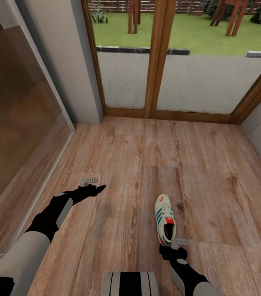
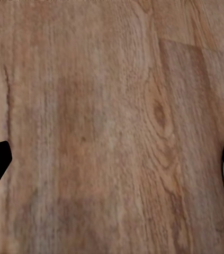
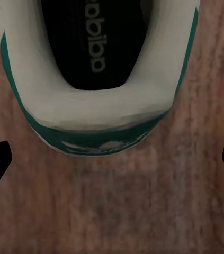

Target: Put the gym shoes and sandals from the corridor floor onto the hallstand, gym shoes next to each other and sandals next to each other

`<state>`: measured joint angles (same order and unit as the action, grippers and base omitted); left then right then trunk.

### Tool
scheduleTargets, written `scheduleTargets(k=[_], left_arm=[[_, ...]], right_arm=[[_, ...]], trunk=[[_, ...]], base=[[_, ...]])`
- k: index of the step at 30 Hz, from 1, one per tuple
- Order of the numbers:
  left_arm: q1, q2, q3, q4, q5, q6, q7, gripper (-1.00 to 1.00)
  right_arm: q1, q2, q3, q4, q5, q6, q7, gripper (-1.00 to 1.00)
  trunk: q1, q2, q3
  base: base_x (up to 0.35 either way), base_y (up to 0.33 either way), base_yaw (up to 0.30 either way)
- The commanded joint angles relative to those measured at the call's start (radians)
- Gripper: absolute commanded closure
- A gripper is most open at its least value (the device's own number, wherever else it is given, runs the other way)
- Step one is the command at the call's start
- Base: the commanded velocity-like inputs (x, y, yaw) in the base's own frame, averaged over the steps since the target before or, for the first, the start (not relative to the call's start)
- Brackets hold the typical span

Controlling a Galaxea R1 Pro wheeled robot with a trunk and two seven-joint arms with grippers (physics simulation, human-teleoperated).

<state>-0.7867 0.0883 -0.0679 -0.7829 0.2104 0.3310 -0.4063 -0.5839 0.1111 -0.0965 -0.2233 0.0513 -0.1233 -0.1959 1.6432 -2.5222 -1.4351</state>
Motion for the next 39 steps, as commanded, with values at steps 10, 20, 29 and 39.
scheduleTargets(k=[10,20,29,39], left_arm=[[0.0,0.001,-0.003,-0.001,0.011,0.008,0.001,-1.0],[0.0,0.001,-0.003,-0.001,0.011,0.008,0.001,-1.0],[0.0,0.001,-0.003,-0.001,0.011,0.008,0.001,-1.0],[0.0,0.001,-0.003,-0.001,0.011,0.008,0.001,-1.0]], right_arm=[[-0.001,0.001,-0.008,0.001,0.005,-0.004,0.0,-1.0],[-0.001,0.001,-0.009,0.001,0.005,-0.004,0.0,-1.0],[-0.001,0.001,-0.008,0.001,0.005,-0.004,0.0,-1.0],[-0.001,0.001,-0.008,0.001,0.005,-0.004,0.0,-1.0]], trunk=[[0.0,0.0,-0.001],[0.0,0.0,-0.001],[0.0,0.0,-0.001],[0.0,0.0,-0.007]], base=[[0.104,0.0,0.0],[0.004,0.0,0.0],[0.0,0.0,0.0],[0.0,0.0,0.0]])
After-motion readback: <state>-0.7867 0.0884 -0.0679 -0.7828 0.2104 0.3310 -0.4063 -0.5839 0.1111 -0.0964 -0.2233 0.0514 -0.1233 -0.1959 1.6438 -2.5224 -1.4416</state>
